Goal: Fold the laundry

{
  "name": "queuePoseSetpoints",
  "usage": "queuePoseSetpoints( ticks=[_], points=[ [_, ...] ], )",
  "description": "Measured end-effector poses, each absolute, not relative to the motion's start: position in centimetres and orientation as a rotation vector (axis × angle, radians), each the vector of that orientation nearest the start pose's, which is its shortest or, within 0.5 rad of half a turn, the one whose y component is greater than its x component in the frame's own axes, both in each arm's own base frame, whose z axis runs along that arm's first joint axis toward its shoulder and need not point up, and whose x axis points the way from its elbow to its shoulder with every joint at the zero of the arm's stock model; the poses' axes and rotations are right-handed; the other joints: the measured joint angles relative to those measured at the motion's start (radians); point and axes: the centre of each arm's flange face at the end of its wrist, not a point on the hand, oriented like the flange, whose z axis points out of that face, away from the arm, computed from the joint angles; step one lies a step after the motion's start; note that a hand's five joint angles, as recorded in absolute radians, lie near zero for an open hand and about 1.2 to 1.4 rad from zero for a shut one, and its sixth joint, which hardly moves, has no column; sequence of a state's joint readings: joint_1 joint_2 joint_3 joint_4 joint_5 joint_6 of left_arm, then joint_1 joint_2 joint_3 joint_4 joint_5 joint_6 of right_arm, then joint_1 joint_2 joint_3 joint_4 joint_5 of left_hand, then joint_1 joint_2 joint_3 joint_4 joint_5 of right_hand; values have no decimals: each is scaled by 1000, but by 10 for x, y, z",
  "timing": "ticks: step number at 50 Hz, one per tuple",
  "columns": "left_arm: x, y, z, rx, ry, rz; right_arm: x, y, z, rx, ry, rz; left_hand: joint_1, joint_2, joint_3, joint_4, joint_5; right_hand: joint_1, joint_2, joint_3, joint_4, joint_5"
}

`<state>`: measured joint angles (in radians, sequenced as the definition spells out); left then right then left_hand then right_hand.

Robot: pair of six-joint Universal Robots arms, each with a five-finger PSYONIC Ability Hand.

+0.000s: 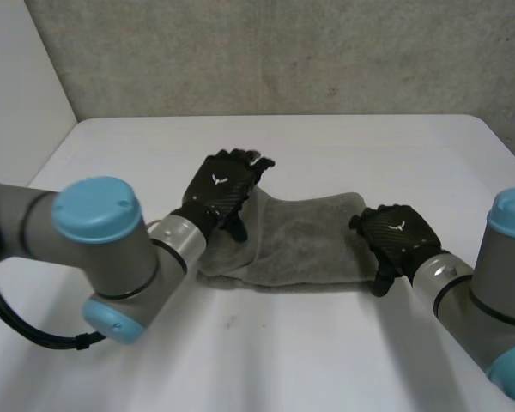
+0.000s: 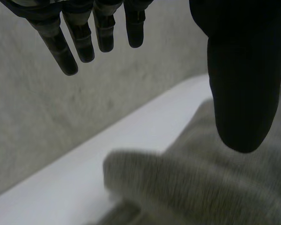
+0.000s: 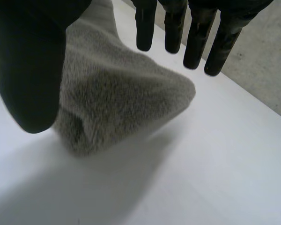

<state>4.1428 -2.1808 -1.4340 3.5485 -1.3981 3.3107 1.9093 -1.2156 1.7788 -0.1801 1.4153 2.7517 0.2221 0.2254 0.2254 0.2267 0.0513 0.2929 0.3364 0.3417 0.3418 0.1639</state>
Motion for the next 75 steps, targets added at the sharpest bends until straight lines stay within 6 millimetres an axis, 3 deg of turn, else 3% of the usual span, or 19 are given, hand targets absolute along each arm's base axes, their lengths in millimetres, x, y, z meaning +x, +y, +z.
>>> queuePoseSetpoints(
  ticks=[2,8,10,13,22,26,30,35,36,39,42,43,44,47,51,52,58,69,75],
  points=[
    [-347,-274,154,1140,2364,-2324,241,-251,150,-1021,2307,-1708,0,0,0,0,0,0,0,0,0,0],
    [-343,-286,129,1125,2318,-2195,238,-253,141,-1032,2305,-1726,0,-1,-1,-1,-1,284,327,321,321,301],
    [-340,-285,126,1119,2310,-2163,239,-256,134,-1067,2306,-1731,-1,-2,-2,-2,-3,485,591,585,587,559],
    [-336,-282,126,1114,2312,-2140,240,-258,130,-1103,2309,-1734,-1,-2,-2,-3,-3,660,802,789,794,570],
    [-324,-264,133,1111,2320,-2108,243,-263,133,-1193,2284,-1784,-3,-2,-2,-3,-3,701,838,839,847,570],
    [-316,-258,140,1086,2316,-2103,246,-269,145,-1227,2243,-1855,-3,-4,-4,-5,-3,701,838,839,847,570],
    [-302,-258,149,1013,2308,-2089,259,-273,167,-1291,2146,-1971,-4,-10,-10,-11,-8,701,838,839,848,570],
    [-283,-257,158,934,2305,-2072,298,-258,194,-1384,1944,-2064,-6,-13,-13,-14,-10,701,838,839,851,570],
    [-283,-257,158,934,2305,-2072,298,-258,194,-1384,1944,-2064,-6,-13,-13,-14,-10,701,838,839,851,570],
    [-272,-252,162,905,2309,-2060,329,-237,198,-1433,1857,-2038,-10,-17,-17,-19,-13,696,832,837,849,570],
    [-269,-250,163,899,2312,-2055,333,-232,196,-1426,1876,-2012,-10,-19,-17,-20,-14,596,705,715,722,568],
    [-266,-248,164,893,2315,-2050,332,-228,191,-1383,1937,-1968,-11,-19,-17,-20,-14,361,416,421,423,413],
    [-265,-247,164,891,2318,-2047,330,-228,188,-1345,1980,-1942,-11,-19,-17,-21,-14,316,364,356,360,362],
    [-264,-246,164,890,2319,-2045,323,-229,184,-1270,2050,-1903,-11,-19,-17,-21,-14,286,338,315,315,322],
    [-263,-246,167,886,2310,-2059,292,-243,175,-1087,2187,-1823,-11,-20,-21,-21,-15,239,290,261,259,265],
    [-264,-247,170,883,2303,-2070,274,-251,169,-1010,2243,-1781,-11,-20,-21,-21,-14,238,290,255,254,260],
    [-266,-246,177,883,2284,-2104,233,-262,149,-869,2341,-1671,-11,-20,-21,-22,-14,238,290,250,251,251],
    [-271,-240,178,910,2284,-2118,227,-269,126,-867,2333,-1686,-15,-24,-24,-25,-17,341,401,400,398,376],
    [-271,-239,177,912,2288,-2115,229,-271,119,-867,2341,-1675,-20,-28,-29,-29,-19,271,312,292,293,298]
  ],
)
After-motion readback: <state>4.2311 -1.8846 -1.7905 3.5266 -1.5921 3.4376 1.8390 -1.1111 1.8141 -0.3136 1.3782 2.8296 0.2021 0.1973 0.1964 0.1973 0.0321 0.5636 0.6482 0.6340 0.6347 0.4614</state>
